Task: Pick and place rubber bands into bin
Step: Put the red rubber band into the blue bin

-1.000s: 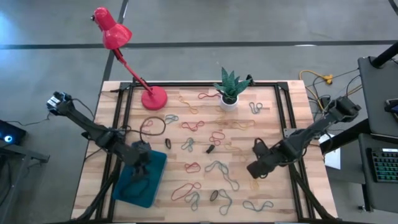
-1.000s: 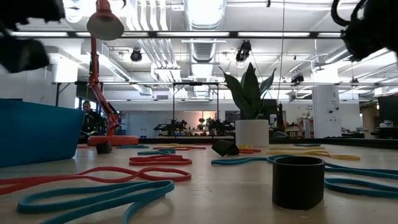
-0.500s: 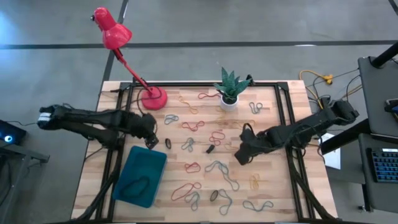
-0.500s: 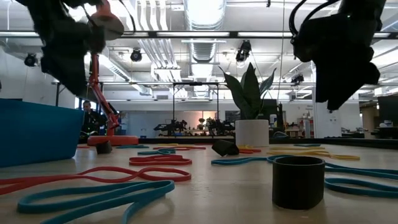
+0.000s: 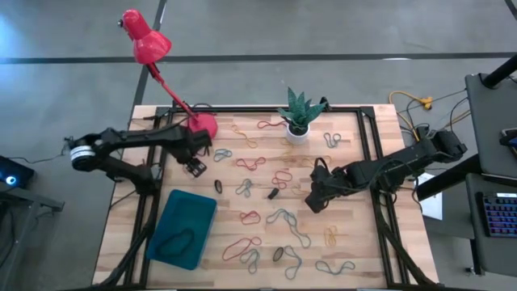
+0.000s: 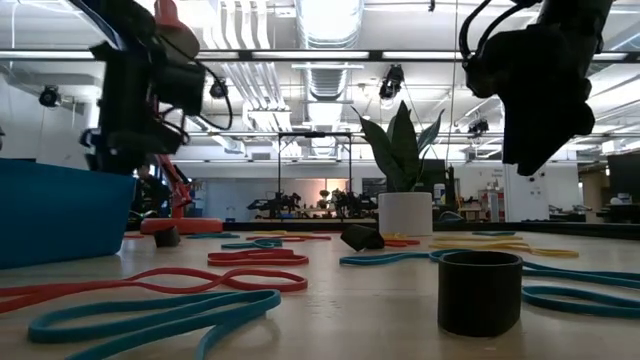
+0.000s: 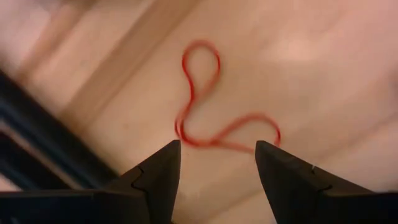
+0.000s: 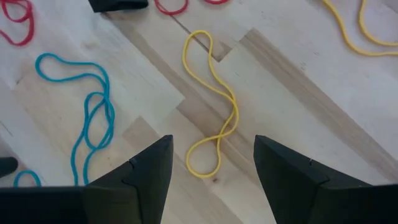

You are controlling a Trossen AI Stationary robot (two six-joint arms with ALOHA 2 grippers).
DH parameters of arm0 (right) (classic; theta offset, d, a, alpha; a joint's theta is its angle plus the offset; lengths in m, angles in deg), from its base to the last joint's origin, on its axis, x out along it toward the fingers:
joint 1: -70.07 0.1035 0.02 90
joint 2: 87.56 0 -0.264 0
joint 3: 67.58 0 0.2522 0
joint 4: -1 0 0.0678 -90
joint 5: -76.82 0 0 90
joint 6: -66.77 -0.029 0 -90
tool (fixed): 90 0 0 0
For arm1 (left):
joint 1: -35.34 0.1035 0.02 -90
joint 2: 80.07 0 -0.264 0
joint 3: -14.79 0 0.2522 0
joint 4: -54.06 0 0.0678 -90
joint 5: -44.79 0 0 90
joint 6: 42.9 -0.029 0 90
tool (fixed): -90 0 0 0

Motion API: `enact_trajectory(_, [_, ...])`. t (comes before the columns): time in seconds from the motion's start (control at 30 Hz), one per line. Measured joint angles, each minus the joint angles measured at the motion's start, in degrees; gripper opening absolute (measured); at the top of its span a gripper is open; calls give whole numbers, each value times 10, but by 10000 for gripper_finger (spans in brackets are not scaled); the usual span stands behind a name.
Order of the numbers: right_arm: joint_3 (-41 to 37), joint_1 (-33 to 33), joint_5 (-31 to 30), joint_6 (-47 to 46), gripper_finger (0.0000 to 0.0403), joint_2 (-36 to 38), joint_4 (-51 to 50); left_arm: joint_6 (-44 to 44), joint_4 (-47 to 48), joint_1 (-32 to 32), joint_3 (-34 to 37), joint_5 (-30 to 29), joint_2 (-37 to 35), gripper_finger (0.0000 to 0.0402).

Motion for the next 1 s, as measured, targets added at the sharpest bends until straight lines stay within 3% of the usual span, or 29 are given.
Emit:
enact_trajectory(0.3, [0, 0, 2, -24, 209, 0, 4, -85, -25, 88, 0, 28, 70, 192])
enact_trajectory(0.4, [0, 0, 2, -26, 209, 0, 5, -119, -38, 95, 0, 64, 98, 192])
enact_trajectory(0.73, [0, 0, -2, -41, 209, 0, 9, -166, -46, 96, -2, 45, 181, 189])
enact_trajectory(0.87, [0, 0, -2, -41, 209, 0, 9, -216, -50, 96, -2, 46, 181, 161])
enact_trajectory(1.0, [0, 0, -3, -41, 209, 0, 9, -262, -53, 96, -1, 50, 180, 103])
